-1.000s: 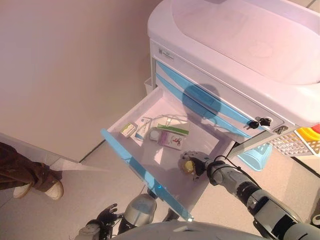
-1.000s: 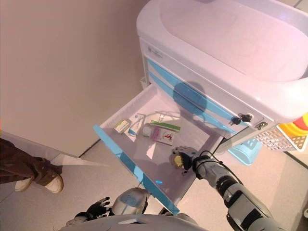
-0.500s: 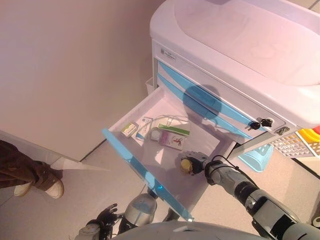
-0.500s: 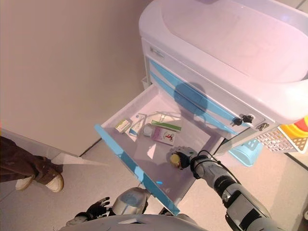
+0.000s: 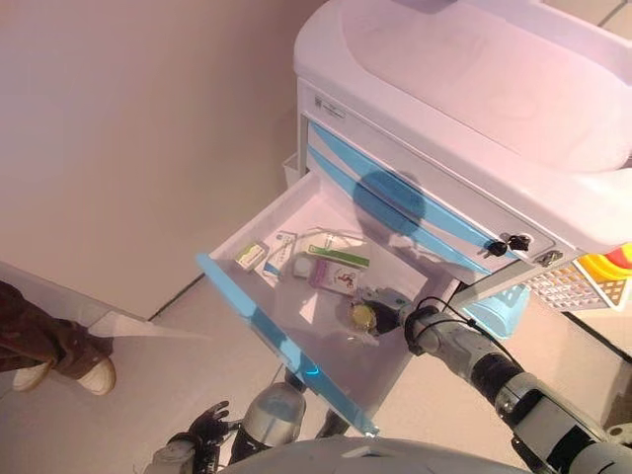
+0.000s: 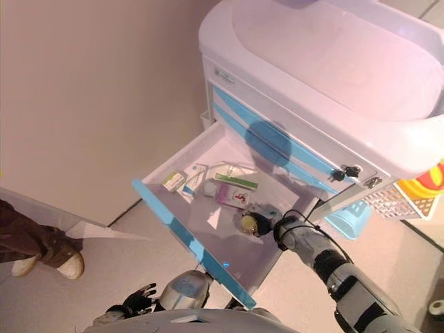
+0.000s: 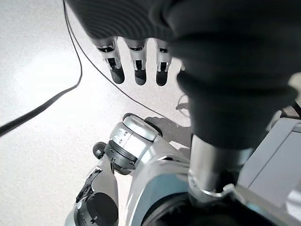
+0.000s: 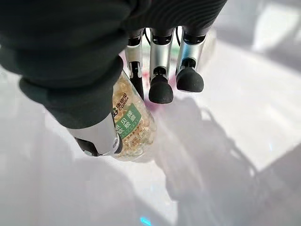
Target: Open the drawer and pick up the medicine
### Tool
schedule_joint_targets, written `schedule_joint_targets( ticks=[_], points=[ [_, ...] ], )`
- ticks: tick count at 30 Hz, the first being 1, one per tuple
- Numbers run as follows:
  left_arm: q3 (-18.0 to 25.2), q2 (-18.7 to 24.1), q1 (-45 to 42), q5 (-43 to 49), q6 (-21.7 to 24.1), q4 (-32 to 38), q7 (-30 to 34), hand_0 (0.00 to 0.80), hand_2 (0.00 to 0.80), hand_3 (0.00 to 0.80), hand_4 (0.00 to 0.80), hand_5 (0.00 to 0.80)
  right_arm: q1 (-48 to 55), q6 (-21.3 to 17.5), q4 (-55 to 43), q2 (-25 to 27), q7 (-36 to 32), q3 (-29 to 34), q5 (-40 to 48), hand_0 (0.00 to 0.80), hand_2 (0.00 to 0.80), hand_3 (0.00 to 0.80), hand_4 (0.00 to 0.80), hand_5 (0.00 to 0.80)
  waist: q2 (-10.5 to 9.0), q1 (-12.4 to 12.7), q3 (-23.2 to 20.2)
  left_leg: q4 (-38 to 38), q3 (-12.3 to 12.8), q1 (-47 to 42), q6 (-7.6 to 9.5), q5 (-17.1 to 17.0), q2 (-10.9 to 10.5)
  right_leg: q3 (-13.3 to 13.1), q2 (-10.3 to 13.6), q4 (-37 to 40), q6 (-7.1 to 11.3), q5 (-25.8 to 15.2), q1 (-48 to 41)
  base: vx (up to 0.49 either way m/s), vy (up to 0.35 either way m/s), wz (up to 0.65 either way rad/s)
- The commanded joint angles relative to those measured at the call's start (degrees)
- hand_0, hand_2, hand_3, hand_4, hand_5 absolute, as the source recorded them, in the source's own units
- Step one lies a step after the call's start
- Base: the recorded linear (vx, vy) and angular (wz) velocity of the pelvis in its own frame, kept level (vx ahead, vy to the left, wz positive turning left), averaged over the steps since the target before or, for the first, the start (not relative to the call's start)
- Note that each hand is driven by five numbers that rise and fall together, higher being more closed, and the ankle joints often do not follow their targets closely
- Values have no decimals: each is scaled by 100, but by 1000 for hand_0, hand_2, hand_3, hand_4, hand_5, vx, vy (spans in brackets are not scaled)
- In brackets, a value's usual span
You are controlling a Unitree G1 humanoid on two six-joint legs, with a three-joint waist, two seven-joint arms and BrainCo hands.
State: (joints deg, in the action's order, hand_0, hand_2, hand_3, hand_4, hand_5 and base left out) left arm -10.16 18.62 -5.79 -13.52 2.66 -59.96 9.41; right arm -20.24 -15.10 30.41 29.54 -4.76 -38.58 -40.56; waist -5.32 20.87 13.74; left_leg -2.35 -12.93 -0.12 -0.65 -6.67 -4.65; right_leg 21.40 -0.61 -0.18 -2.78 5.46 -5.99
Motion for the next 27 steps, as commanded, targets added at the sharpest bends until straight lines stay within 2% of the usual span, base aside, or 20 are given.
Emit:
schedule_joint_targets(
  ticks=[1,3,4,7,8,11,14,17,22,27],
  points=[
    [89,129,-157,161,8,-25,91,0,0,0,0,0,222,34,-1302,430,-845,69,1240,800,800,800,800,800,-152,-205,-366,376,307,-68,62,837,-152,-662,334,-234,650,-420,320,-37,-18,-15],
    [128,149,-150,168,-11,-44,107,0,0,0,0,0,302,165,-1708,607,-1381,249,1780,800,800,800,800,800,-174,-294,-392,355,335,-112,75,849,-141,-744,332,-209,660,-431,295,-40,-9,-21],
    [143,164,-116,156,-34,-80,104,0,0,0,0,0,329,288,-1984,723,-1911,398,2261,800,800,800,800,800,-193,-376,-416,346,369,-143,85,869,-130,-816,330,-193,669,-437,281,-47,0,-35],
    [195,216,-40,180,-47,-186,156,0,0,0,0,0,350,892,-2568,958,-3183,708,3870,800,800,800,800,800,-229,-515,-471,319,426,-224,103,915,-117,-969,323,-148,678,-444,235,-43,6,-29],
    [180,249,19,159,-72,-233,178,0,0,0,0,0,256,1211,-2750,1019,-3587,859,4677,800,800,800,800,800,-244,-573,-503,303,441,-260,110,930,-120,-1030,321,-121,678,-451,214,-33,12,-15],
    [111,282,98,157,-53,-363,216,0,0,0,0,0,-110,1758,-2888,1033,-4042,1276,6321,800,800,800,800,800,-246,-671,-593,303,472,-336,122,972,-122,-1155,318,-105,677,-447,171,-24,18,-21],
    [86,268,95,168,-10,-420,258,0,0,0,0,0,-454,2013,-2849,968,-4013,1816,7386,800,800,800,800,800,-217,-745,-686,333,520,-408,146,1048,-123,-1250,329,-113,689,-423,133,-20,32,-15],
    [67,229,13,177,17,-360,270,0,0,0,0,0,-654,2087,-2712,880,-3744,2466,7992,800,800,800,800,800,-178,-804,-754,358,552,-488,177,1115,-128,-1312,332,-130,696,-403,88,-12,37,-11],
    [64,226,-109,188,41,-310,325,0,0,0,0,0,-894,2263,-2285,916,-3514,3288,8596,800,800,800,800,800,-119,-841,-813,348,539,-639,218,1187,-155,-1352,324,-129,708,-385,-18,2,12,-1],
    [-63,261,-131,115,6,-419,306,0,0,0,0,0,-1309,2225,-1541,1309,-2894,3804,8972,800,800,800,800,800,-81,-833,-860,328,502,-788,239,1241,-188,-1351,314,-115,701,-369,-151,0,0,0]
  ],
)
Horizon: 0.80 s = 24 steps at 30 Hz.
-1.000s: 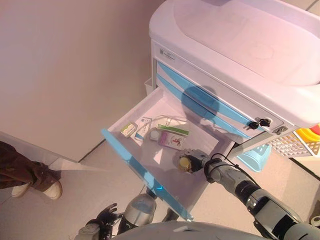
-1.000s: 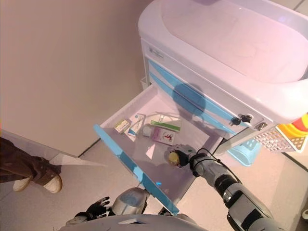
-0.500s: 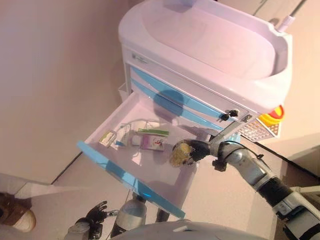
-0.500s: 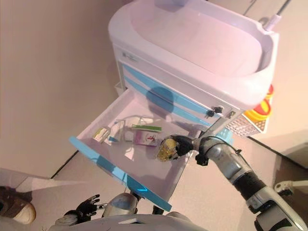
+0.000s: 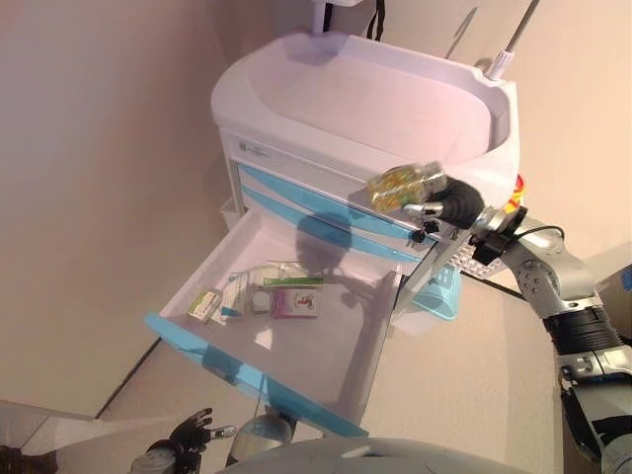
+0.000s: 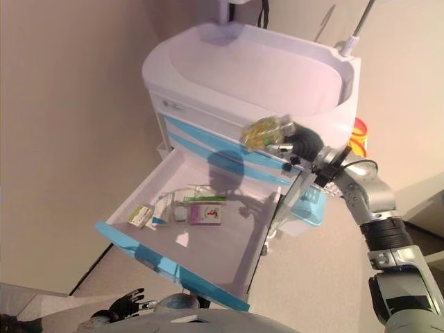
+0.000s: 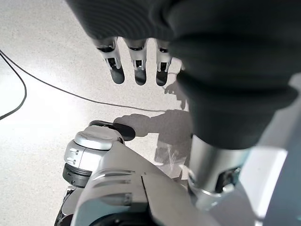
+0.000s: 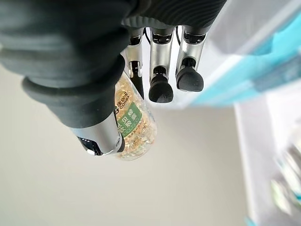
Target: Open the drawer and pick up the medicine
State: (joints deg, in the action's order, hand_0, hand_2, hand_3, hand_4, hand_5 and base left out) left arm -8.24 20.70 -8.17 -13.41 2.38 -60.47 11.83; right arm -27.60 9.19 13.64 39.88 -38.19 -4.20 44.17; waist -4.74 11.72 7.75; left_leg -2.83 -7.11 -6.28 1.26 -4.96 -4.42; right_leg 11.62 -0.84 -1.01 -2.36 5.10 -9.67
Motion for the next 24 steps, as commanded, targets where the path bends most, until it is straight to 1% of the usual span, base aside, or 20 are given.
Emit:
schedule_joint_targets(
  ticks=[1,4,5,7,11,12,16,18,19,24],
  points=[
    [-278,53,104,94,21,-397,47,0,0,0,0,0,-653,-207,298,358,566,446,511,800,800,800,800,800,-133,81,-270,362,-96,-203,54,1073,-219,-375,331,-34,651,-332,201,0,0,0],
    [-325,68,80,26,16,-503,-3,0,0,0,0,0,-830,-276,683,597,887,583,413,800,800,800,800,800,-122,81,-288,345,-93,-254,51,1084,-228,-370,325,-18,642,-322,149,11,25,5],
    [-340,67,73,3,-3,-543,-35,0,0,0,0,0,-907,-360,833,698,1039,595,329,800,800,800,800,800,-121,81,-295,337,-94,-271,47,1082,-230,-367,323,-13,639,-323,140,6,27,6],
    [-380,64,70,-33,-31,-601,-85,0,0,0,0,0,-1090,-384,1086,880,1283,579,346,800,800,800,800,800,-119,89,-300,331,-97,-293,42,1080,-236,-357,327,-2,632,-316,113,4,32,6],
    [-392,94,49,-87,-35,-683,-105,0,0,0,0,0,-1397,-565,1552,1153,1727,515,-116,800,800,800,800,800,-112,123,-308,315,-107,-323,32,1083,-241,-315,329,6,616,-300,81,-2,25,7],
    [-385,99,47,-107,-61,-669,-112,0,0,0,0,0,-1469,-695,1706,1260,1827,423,-407,800,800,800,800,800,-119,142,-306,317,-116,-321,30,1078,-242,-298,334,7,609,-298,78,-9,18,11],
    [-396,115,31,-160,-129,-594,-149,0,0,0,0,0,-1736,-814,2038,1596,1982,126,-962,800,800,800,800,800,-148,187,-296,308,-124,-321,10,1055,-240,-232,342,14,600,-302,66,-2,14,5],
    [-395,128,39,-169,-158,-573,-149,0,0,0,0,0,-1832,-837,2095,1672,2031,15,-1156,800,800,800,800,800,-157,196,-287,302,-129,-326,3,1051,-236,-213,344,12,598,-300,62,7,6,5],
    [-406,145,47,-187,-183,-545,-151,0,0,0,0,0,-1995,-881,2222,1816,2089,-178,-1431,800,800,800,800,800,-178,225,-279,301,-135,-323,-7,1045,-235,-185,352,16,599,-300,54,8,7,4],
    [-433,160,74,-267,-250,-440,-167,0,0,0,0,0,-2495,-958,2426,2083,2225,-847,-2423,800,800,800,800,800,-225,283,-267,293,-152,-310,-30,1020,-226,-110,371,19,598,-293,43,15,14,9]
  ],
)
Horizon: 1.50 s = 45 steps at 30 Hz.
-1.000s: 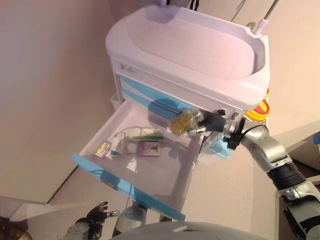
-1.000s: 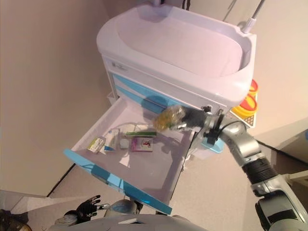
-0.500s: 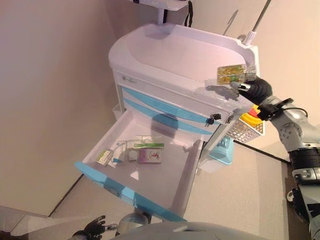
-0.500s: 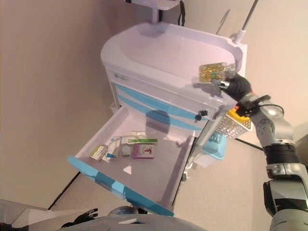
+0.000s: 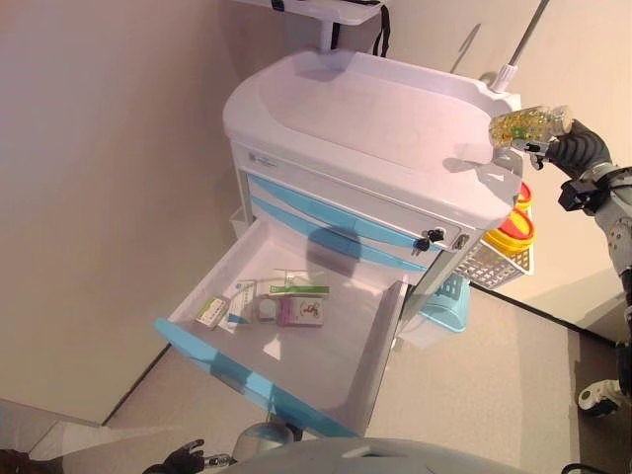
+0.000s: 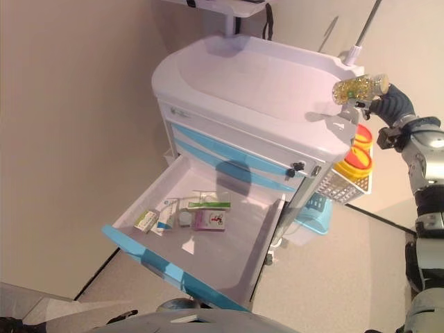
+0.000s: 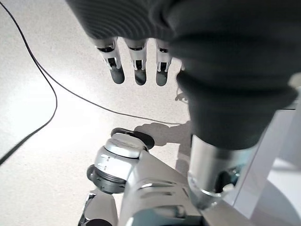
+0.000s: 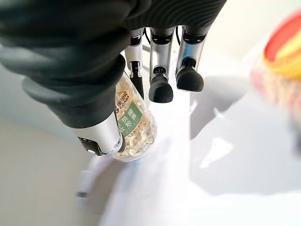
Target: Open the drawer and pick up the medicine
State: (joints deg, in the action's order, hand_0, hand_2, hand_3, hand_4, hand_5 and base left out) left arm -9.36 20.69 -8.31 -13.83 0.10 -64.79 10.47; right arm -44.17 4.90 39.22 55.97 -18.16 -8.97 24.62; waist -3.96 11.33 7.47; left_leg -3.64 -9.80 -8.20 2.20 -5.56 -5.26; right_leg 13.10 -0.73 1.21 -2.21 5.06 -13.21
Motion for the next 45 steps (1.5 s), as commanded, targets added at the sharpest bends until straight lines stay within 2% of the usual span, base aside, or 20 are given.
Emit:
schedule_joint_targets(
  ticks=[1,9,20,35,43,44,45],
  points=[
    [-346,168,96,-256,-41,19,-49,0,0,0,0,0,-952,-559,-68,539,223,-540,-707,800,800,800,800,800,-317,342,-240,372,113,-114,-129,1074,-140,-237,366,-205,583,-287,396,15,11,10],
    [-337,208,124,-310,-171,138,-106,0,0,0,0,0,-1634,-521,375,783,-99,-1486,-1678,800,800,800,800,800,-385,465,-238,342,73,-84,-152,1029,-119,-118,397,-236,582,-255,396,16,7,4],
    [-276,258,94,-282,-297,170,-110,0,0,0,0,0,-2111,-289,938,558,-667,-2126,-2267,800,800,800,800,800,-410,714,-248,338,-51,-72,-173,1000,-126,75,457,-262,566,-225,356,44,26,9],
    [-192,274,-85,-182,-229,133,-96,0,0,0,0,0,-1829,-142,1871,165,-1823,-2037,-2299,800,800,800,800,800,-399,1022,-289,288,-215,-144,-196,980,-141,335,543,-258,583,-236,266,51,24,9],
    [-150,273,-157,-153,-206,107,-58,0,0,0,0,0,-1732,-89,2072,119,-1843,-1979,-2532,800,800,800,800,800,-380,1045,-326,239,-257,-181,-201,954,-133,356,566,-268,609,-245,268,28,12,3],
    [-159,275,-170,-161,-193,106,-57,0,0,0,0,0,-1721,-98,2093,122,-1801,-1973,-2522,627,627,627,627,627,-378,1044,-331,229,-260,-187,-201,951,-132,351,567,-264,615,-250,267,0,0,0],
    [-171,269,-178,-162,-177,98,-53,0,0,0,0,0,-1725,-131,2119,109,-1686,-1962,-2549,0,0,0,0,0,-374,1044,-329,228,-264,-192,-202,950,-130,345,571,-265,623,-254,264,0,0,0]
  ],
)
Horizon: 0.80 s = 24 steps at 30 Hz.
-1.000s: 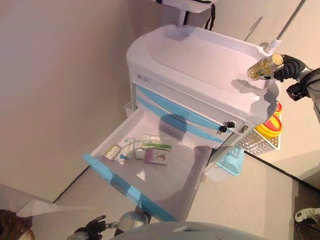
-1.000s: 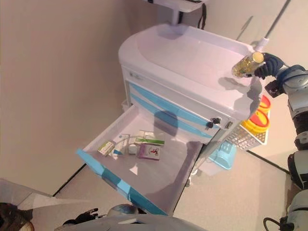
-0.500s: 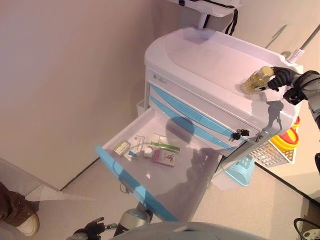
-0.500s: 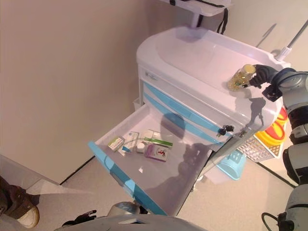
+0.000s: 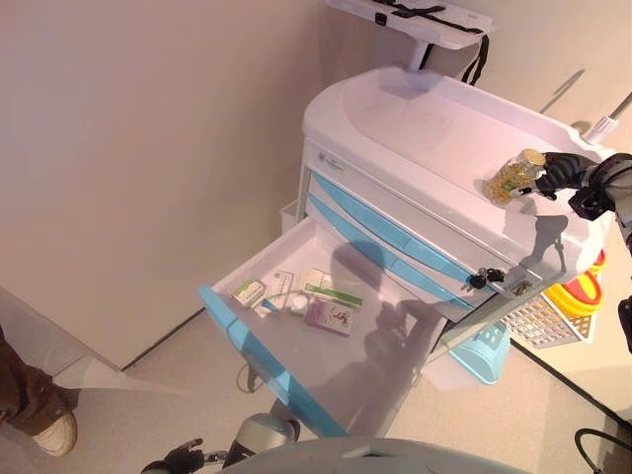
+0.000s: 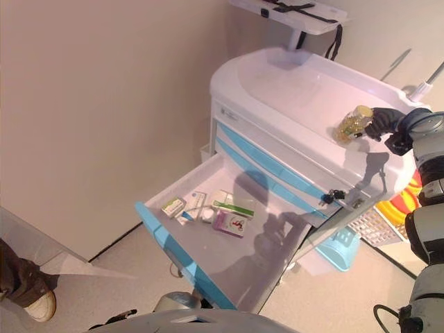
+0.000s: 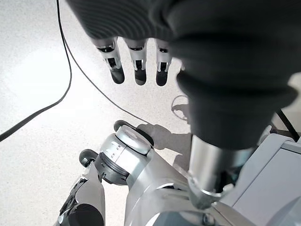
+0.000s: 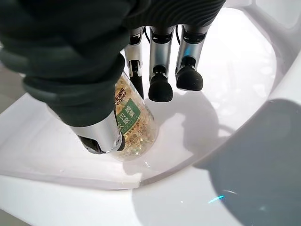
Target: Open the drawer and pick up the medicine
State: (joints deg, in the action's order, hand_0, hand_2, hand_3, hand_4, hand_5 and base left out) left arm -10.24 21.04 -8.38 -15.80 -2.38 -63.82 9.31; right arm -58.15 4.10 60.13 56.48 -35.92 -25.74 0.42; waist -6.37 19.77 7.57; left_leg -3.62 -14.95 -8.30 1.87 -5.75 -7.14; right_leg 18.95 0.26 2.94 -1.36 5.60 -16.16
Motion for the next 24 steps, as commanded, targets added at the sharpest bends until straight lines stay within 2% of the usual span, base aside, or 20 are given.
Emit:
schedule_joint_targets(
  ticks=[1,16,24],
  points=[
    [-89,234,-176,43,79,-2,72,0,0,0,0,0,-330,-37,29,47,174,-282,-112,0,0,0,0,0,-129,202,-340,226,250,-183,-169,968,60,-243,473,-438,542,-309,556,0,0,0],
    [-224,216,-258,-11,132,9,94,0,0,0,0,0,-660,-144,-382,406,2072,33,389,0,0,0,0,0,-78,82,-413,174,200,-278,-162,980,71,-355,474,-423,600,-337,551,0,0,0],
    [-336,238,-202,-49,96,53,126,0,0,0,0,0,-651,-177,-620,615,2171,57,609,0,0,0,0,0,-52,-125,-431,188,276,-283,-145,1015,91,-544,462,-423,619,-325,589,-52,-24,-6]
  ],
)
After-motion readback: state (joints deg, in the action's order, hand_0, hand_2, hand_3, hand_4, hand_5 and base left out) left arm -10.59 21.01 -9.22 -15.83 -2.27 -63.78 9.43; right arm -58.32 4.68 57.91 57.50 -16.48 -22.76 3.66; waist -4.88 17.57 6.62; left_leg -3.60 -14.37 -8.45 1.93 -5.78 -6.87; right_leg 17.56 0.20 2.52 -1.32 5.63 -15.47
